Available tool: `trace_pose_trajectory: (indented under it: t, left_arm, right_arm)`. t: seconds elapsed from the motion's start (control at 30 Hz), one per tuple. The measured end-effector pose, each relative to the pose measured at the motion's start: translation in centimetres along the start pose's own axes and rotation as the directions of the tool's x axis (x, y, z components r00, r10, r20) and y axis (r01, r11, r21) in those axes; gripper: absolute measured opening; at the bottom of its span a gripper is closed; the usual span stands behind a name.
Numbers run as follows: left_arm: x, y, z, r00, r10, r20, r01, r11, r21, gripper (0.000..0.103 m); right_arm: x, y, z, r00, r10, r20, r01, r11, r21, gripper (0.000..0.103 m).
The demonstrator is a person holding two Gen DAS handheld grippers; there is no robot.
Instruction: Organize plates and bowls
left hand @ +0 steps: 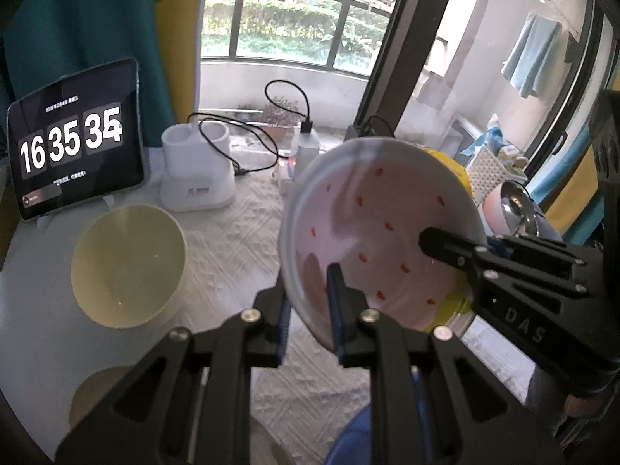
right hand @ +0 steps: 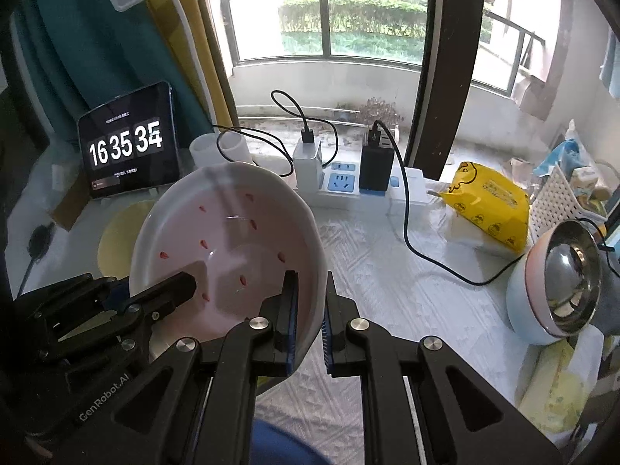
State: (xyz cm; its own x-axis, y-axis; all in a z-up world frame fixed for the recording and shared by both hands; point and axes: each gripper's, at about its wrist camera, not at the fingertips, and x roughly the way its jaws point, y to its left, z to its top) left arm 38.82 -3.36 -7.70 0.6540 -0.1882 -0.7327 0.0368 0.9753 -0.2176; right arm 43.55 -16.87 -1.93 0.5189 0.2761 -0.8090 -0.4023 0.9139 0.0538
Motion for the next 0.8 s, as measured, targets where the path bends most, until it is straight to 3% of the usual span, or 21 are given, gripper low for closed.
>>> trace_pose_trajectory:
  t: [0.8]
  left_arm:
    - [-5.0, -1.5, -3.7, 0.999, -0.025, 0.035, 0.024, 0.999, 0.039, 0.018]
  right_arm:
    - [-5.8, 1.3, -4.5, 0.998, -0.016, 0.057, 0.015, 1.0, 0.016, 0.012]
